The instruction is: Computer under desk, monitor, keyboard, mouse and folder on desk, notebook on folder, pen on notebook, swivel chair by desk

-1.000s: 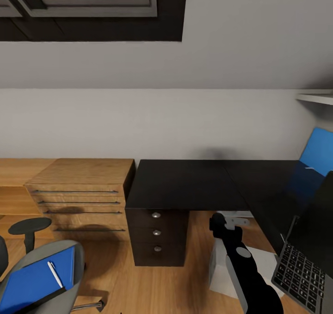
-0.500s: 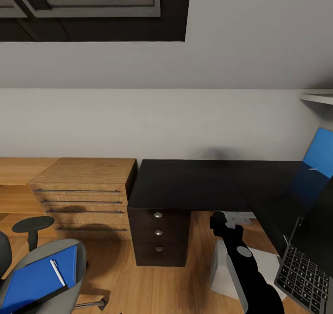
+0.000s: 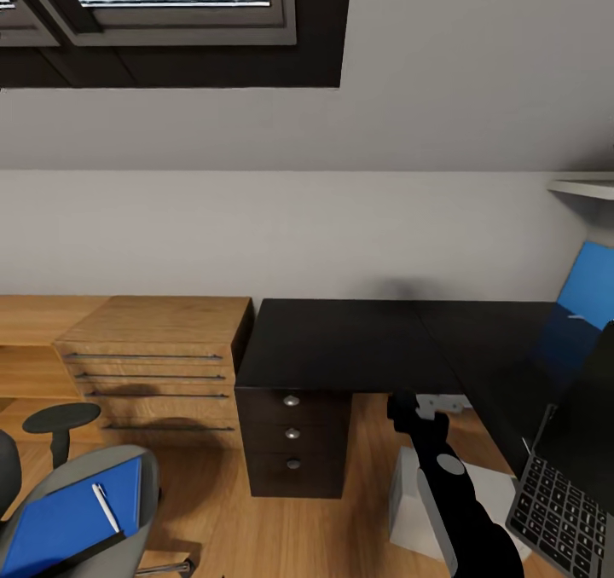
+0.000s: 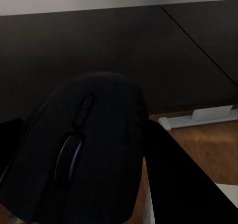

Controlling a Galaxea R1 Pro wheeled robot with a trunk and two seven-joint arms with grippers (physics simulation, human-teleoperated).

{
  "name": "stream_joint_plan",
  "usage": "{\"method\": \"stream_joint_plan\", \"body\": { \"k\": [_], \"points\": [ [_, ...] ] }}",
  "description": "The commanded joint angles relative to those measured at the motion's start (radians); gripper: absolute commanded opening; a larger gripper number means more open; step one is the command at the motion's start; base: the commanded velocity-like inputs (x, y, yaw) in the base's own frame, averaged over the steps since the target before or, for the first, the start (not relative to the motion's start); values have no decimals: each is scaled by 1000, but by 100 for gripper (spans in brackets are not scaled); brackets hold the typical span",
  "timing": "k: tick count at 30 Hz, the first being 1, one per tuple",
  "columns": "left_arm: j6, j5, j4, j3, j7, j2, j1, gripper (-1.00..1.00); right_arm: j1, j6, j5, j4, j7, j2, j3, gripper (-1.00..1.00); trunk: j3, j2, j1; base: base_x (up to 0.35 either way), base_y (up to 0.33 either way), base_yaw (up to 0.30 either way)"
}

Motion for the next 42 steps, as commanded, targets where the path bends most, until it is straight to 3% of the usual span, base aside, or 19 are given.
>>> {"method": "stream_joint_plan", "body": {
  "k": [1,12,29,42],
  "points": [
    [-3,9,1,-4,1,0,-1,100,-1,5,-2,-1,-3,1,-1,-100,0,-1,0,0,0,0],
    [-3,9,1,-3,1,0,-1,100,1,-5,-2,-1,-3,0,-1,-100,18,-1,0,24,0,0],
    [-3,9,0,-4,1,0,-1,100,4,-5,-1,-4,-3,-1,-1,-100,23,-1,0,300,0,0],
    [-3,9,1,-4,1,0,-1,100,4,-6,-1,1,4,-1,1,-100,23,-1,0,4,0,183]
  ]
}}
